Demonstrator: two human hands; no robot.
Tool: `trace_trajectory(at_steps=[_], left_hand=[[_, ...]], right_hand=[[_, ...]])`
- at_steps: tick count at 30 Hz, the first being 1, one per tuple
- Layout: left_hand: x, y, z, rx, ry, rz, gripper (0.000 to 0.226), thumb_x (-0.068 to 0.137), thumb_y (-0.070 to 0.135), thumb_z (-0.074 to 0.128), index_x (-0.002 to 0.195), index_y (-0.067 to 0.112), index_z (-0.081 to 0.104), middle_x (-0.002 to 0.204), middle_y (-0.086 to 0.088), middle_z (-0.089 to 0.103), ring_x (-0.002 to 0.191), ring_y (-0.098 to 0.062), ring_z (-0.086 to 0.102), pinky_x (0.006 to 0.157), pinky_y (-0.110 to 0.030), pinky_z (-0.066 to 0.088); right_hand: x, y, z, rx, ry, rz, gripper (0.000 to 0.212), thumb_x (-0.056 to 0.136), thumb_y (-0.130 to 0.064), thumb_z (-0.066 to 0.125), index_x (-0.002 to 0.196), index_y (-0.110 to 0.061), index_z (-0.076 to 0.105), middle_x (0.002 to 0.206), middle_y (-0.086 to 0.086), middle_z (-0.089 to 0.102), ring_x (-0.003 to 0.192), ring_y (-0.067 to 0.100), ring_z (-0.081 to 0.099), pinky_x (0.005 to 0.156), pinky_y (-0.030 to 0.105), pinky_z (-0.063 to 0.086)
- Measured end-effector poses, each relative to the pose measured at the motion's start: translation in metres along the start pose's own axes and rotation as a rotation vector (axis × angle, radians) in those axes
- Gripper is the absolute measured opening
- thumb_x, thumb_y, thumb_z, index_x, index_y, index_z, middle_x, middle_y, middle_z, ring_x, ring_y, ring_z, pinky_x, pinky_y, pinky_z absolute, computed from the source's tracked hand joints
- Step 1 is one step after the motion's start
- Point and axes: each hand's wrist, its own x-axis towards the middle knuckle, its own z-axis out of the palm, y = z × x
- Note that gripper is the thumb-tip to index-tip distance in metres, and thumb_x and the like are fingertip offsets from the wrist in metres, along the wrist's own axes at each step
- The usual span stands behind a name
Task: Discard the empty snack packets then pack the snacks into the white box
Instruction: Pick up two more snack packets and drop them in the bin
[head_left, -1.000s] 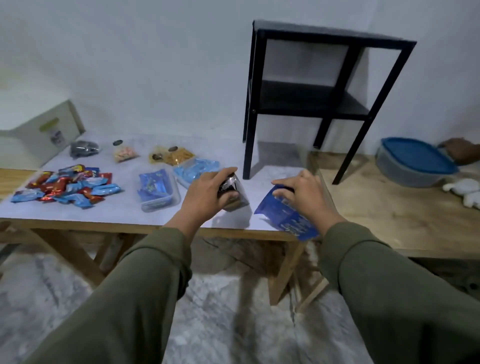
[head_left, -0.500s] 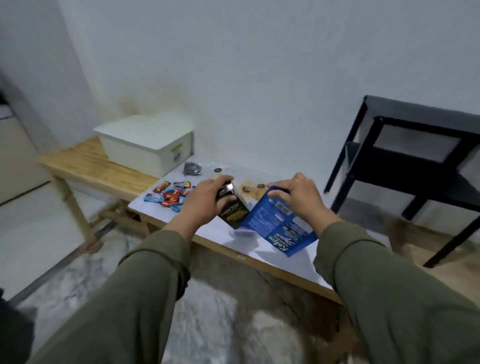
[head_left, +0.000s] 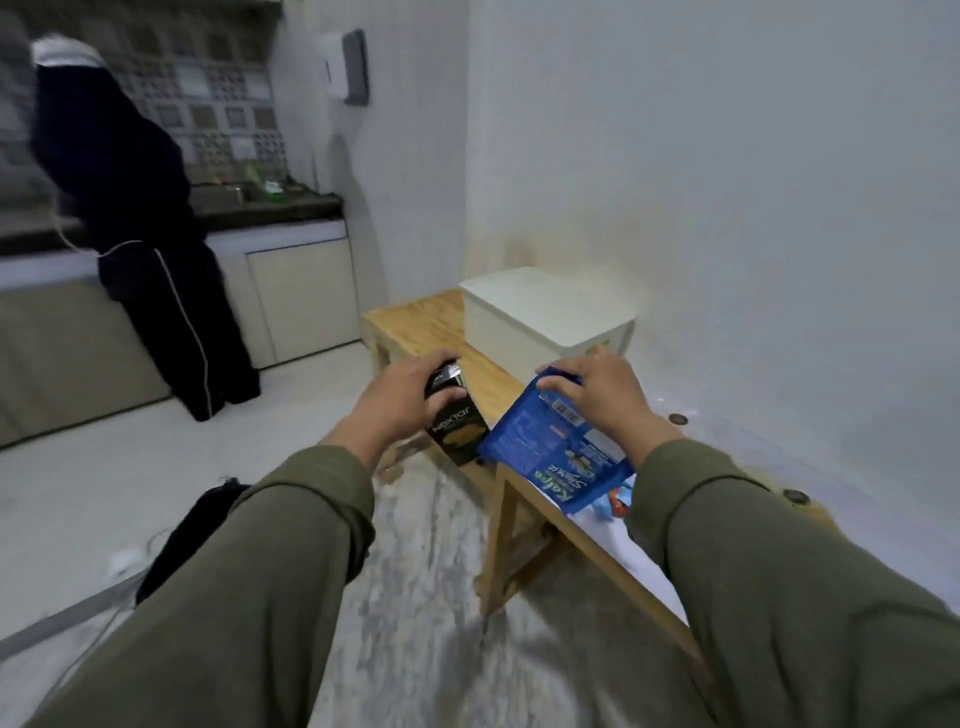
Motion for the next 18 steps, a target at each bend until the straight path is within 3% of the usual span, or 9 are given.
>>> trace_trajectory(at_steps=[5,8,11,14,18], left_hand=[[0.004,-0.082,-0.022,0.081,0.052,-0.159,0.048,0.087,0.039,0.061,0.131,0.026,0.047,0.115,-0.010,0.063,0.107,-0.030,0.057,0.087,-0.035,0.044],[0.009,-0.125,-0.034,0.116,0.104,-0.293,0.049,0.087,0.042,0.060,0.132,0.029,0.046,0.115,-0.009,0.062,0.108,-0.029,0.056,0.089,-0.036,0.046],[0.014,-0.160,-0.044,0.150,0.179,-0.423,0.048,0.087,0.041,0.059,0.132,0.030,0.045,0.118,-0.008,0.062,0.108,-0.028,0.056,0.088,-0.034,0.045],[0.017,-0.190,-0.054,0.183,0.217,-0.542,0.047,0.087,0.041,0.059,0.131,0.029,0.046,0.117,-0.010,0.062,0.108,-0.030,0.056,0.089,-0.036,0.045],[0.006,-0.227,-0.061,0.203,0.254,-0.676,0.046,0.088,0.041,0.059,0.130,0.029,0.046,0.116,-0.010,0.063,0.107,-0.030,0.056,0.089,-0.036,0.045]], right_hand=[[0.083,-0.033,0.062,0.052,-0.103,-0.155,0.034,0.086,-0.048,0.056,0.109,-0.027,0.069,0.084,0.002,0.065,0.094,0.022,0.048,0.078,0.034,0.035],[0.136,-0.055,0.097,0.072,-0.158,-0.260,0.033,0.088,-0.045,0.055,0.111,-0.026,0.069,0.071,-0.010,0.047,0.088,0.020,0.042,0.084,0.036,0.038],[0.189,-0.079,0.130,0.087,-0.219,-0.407,0.034,0.087,-0.044,0.056,0.111,-0.024,0.069,0.085,0.000,0.064,0.098,0.026,0.051,0.086,0.040,0.042],[0.238,-0.104,0.164,0.106,-0.284,-0.507,0.035,0.087,-0.045,0.056,0.112,-0.023,0.068,0.082,-0.005,0.060,0.103,0.028,0.051,0.089,0.042,0.042],[0.282,-0.140,0.212,0.094,-0.342,-0.650,0.038,0.086,-0.049,0.054,0.113,-0.026,0.067,0.101,0.010,0.068,0.103,0.028,0.049,0.088,0.040,0.041]])
